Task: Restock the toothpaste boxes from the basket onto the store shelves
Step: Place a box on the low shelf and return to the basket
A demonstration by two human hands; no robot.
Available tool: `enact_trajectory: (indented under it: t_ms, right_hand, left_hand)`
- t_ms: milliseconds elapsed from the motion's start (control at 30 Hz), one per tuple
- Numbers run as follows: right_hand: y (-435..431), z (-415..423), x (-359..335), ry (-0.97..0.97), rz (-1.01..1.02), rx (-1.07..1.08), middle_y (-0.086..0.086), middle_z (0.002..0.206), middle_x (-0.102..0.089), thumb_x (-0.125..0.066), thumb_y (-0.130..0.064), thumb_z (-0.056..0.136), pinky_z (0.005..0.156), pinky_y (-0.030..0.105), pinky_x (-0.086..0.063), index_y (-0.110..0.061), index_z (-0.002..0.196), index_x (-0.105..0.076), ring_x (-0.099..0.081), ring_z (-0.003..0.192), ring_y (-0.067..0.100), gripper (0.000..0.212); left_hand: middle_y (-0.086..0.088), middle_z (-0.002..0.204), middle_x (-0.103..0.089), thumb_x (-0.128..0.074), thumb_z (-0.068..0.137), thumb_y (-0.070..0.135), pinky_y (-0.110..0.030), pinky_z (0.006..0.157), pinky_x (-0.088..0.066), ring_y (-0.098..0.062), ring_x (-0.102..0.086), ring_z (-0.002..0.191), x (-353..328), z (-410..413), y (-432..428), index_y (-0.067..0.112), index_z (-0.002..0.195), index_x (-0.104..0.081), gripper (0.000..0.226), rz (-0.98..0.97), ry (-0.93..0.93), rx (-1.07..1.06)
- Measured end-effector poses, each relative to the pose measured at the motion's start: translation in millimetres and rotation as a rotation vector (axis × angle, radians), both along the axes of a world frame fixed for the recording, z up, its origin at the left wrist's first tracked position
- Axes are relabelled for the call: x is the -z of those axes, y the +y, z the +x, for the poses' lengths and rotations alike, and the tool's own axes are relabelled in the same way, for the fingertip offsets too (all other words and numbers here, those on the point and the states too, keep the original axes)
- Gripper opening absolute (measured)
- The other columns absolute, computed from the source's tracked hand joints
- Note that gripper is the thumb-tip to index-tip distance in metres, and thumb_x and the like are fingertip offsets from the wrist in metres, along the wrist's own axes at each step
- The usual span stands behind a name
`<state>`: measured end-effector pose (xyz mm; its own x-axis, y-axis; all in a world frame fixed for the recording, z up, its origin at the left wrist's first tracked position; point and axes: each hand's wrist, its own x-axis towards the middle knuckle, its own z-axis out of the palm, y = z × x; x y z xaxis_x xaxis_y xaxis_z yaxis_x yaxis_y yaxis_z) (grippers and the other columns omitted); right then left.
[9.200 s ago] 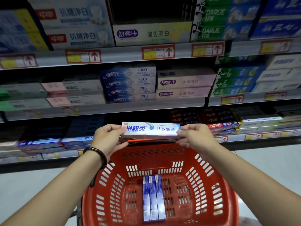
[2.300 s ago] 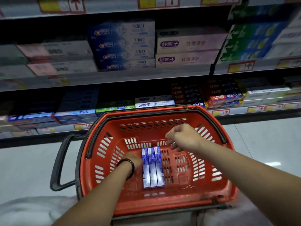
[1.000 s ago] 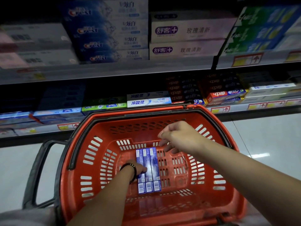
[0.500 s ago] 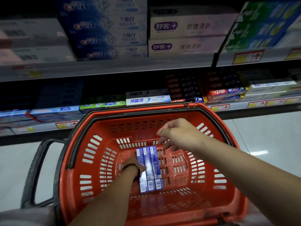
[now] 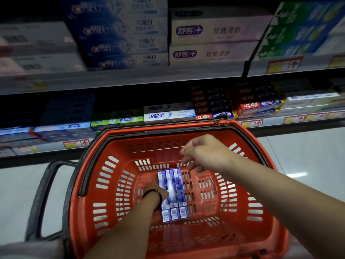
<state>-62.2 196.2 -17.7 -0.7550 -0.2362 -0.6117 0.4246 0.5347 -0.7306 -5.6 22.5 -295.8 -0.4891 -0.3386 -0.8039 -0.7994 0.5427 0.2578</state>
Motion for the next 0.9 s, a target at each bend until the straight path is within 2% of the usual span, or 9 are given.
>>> enact_trajectory:
  t_ms: [67,133,200,267,400,567,700,800,900]
  right_hand:
    - [0,-1,0,0.003,0.002,-0.001,0.005,0.098,-0.080,-0.063,-0.022,0.106,0.072,0.032,-0.059,-0.011,0.106,-0.073,-0.078,0.093,0.028,0.014]
    - [0,-1,-1,0.005,-0.001,-0.003,0.005,0.098,-0.080,-0.063,-0.021,0.106,0.074,0.034,-0.060,-0.010,0.107,-0.073,-0.078,0.093,0.028,0.015]
    - [0,-2,-1,0.010,0.003,-0.006,0.004,0.098,-0.080,-0.063,-0.022,0.106,0.076,0.035,-0.061,-0.011,0.107,-0.073,-0.078,0.092,0.026,0.015]
    - [0,-2,0,0.009,0.006,-0.005,0.004,0.098,-0.080,-0.063,-0.022,0.106,0.076,0.034,-0.061,-0.012,0.107,-0.073,-0.079,0.091,0.026,0.014]
    - [0,-3,1,0.003,0.001,0.011,0.005,0.097,-0.080,-0.064,-0.022,0.105,0.074,0.034,-0.060,-0.011,0.105,-0.073,-0.078,0.093,0.029,0.014]
    - [1,-4,2,0.000,0.000,0.019,0.005,0.097,-0.080,-0.065,-0.022,0.105,0.074,0.034,-0.059,-0.010,0.106,-0.072,-0.078,0.095,0.029,0.014]
    - [1,-6,3,0.006,0.010,0.017,0.004,0.097,-0.080,-0.065,-0.023,0.105,0.071,0.031,-0.060,-0.012,0.105,-0.073,-0.079,0.089,0.024,0.013]
    - [1,-6,3,0.013,0.007,0.020,0.003,0.097,-0.080,-0.065,-0.023,0.105,0.069,0.030,-0.058,-0.012,0.105,-0.073,-0.078,0.090,0.025,0.014]
    - [2,-6,2,0.022,0.006,0.016,0.004,0.099,-0.080,-0.065,-0.023,0.104,0.070,0.031,-0.058,-0.012,0.105,-0.073,-0.078,0.090,0.025,0.014]
  left_hand:
    - [-0.013,0.111,-0.069,-0.066,0.085,0.017,-0.022,0.038,-0.038,-0.017,-0.059,0.066,0,0,0,0.006,0.130,-0.063,0.047,0.008,-0.010,-0.008]
    - [-0.012,0.106,-0.070,-0.066,0.078,0.016,-0.023,0.043,-0.046,-0.019,-0.062,0.066,-1,-1,0,0.004,0.127,-0.065,0.050,0.048,-0.013,-0.043]
    - [-0.008,0.099,-0.074,-0.076,0.065,0.023,-0.031,0.061,-0.062,-0.022,-0.071,0.074,4,-1,-2,0.008,0.120,-0.069,0.057,0.100,-0.017,-0.092]
    - [-0.006,0.095,-0.075,-0.087,0.057,0.029,-0.038,0.072,-0.065,-0.024,-0.075,0.078,25,-1,-4,0.011,0.112,-0.070,0.060,0.102,-0.009,-0.117]
    - [-0.004,0.099,-0.074,-0.095,0.056,0.030,-0.033,0.067,-0.064,-0.023,-0.074,0.082,14,-2,0,0.011,0.116,-0.069,0.068,0.038,0.016,-0.108]
    - [-0.005,0.115,-0.072,-0.095,0.070,0.031,-0.025,0.056,-0.052,-0.022,-0.071,0.095,-21,-2,9,0.009,0.130,-0.062,0.072,-0.026,0.040,-0.050]
    - [-0.011,0.127,-0.067,-0.093,0.074,0.025,-0.035,0.086,-0.061,-0.030,-0.067,0.114,-24,-3,9,0.008,0.139,-0.047,0.081,-0.047,0.045,-0.058]
    - [-0.009,0.115,-0.068,-0.078,0.083,0.013,-0.036,0.075,-0.062,-0.028,-0.069,0.099,-29,-3,6,0.006,0.135,-0.048,0.061,-0.071,0.057,-0.044]
    - [-0.004,0.100,-0.068,-0.072,0.084,0.015,-0.032,0.065,-0.058,-0.022,-0.068,0.086,-40,-4,2,0.008,0.118,-0.061,0.036,-0.063,0.061,-0.013]
